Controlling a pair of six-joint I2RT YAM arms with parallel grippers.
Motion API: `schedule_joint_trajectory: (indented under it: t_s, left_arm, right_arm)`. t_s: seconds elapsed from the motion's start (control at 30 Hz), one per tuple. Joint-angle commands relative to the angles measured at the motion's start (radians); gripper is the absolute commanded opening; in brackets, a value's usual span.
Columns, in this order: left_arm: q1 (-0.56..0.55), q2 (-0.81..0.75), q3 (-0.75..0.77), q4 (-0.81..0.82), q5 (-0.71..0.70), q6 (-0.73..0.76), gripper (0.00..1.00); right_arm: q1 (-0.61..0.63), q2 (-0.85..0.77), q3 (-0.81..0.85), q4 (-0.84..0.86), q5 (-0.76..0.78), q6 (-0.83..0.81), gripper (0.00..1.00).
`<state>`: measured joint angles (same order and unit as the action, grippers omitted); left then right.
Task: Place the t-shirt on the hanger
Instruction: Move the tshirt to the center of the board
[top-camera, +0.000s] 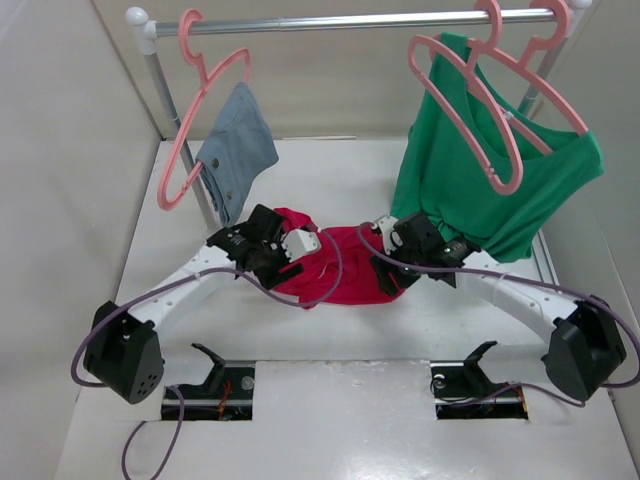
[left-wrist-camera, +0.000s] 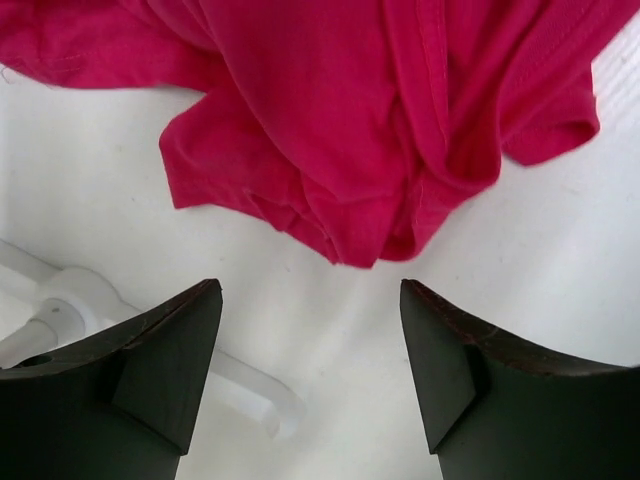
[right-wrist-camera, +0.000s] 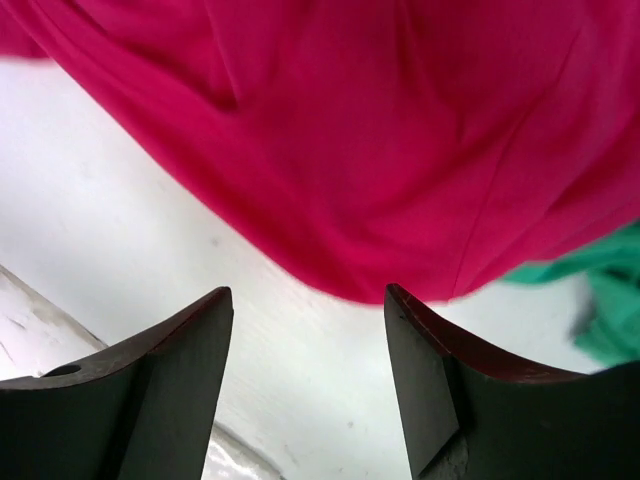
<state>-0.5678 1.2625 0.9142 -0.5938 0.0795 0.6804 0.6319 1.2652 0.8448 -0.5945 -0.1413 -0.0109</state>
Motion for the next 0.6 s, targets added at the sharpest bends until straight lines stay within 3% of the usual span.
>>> schedule_joint_trajectory:
  t_s: [0.0, 0.2, 0.43, 0.57]
  left_arm:
    - [-0.001, 0.059, 0.029, 0.051, 0.023, -0.074, 0.68]
    - [-0.073, 0.152, 0.063, 0.08, 0.066, -0.168, 0.64]
    - [-0.073, 0.152, 0.015, 0.071, 0.121, -0.179, 0.54]
    - [-0.073, 0.117, -0.004, 0.061, 0.121, -0.179, 0.53]
  right_arm:
    - [0.031, 0.028, 0.097, 0.081, 0.006, -0.035, 0.67]
    - [0.072, 0.18, 0.255, 0.105, -0.003, -0.078, 0.66]
    - [0.104, 0.122, 0.427, 0.006, 0.077, -0.101, 0.67]
    - [0.104, 0.08, 0.673, -0.073, 0.088, -0.119, 0.67]
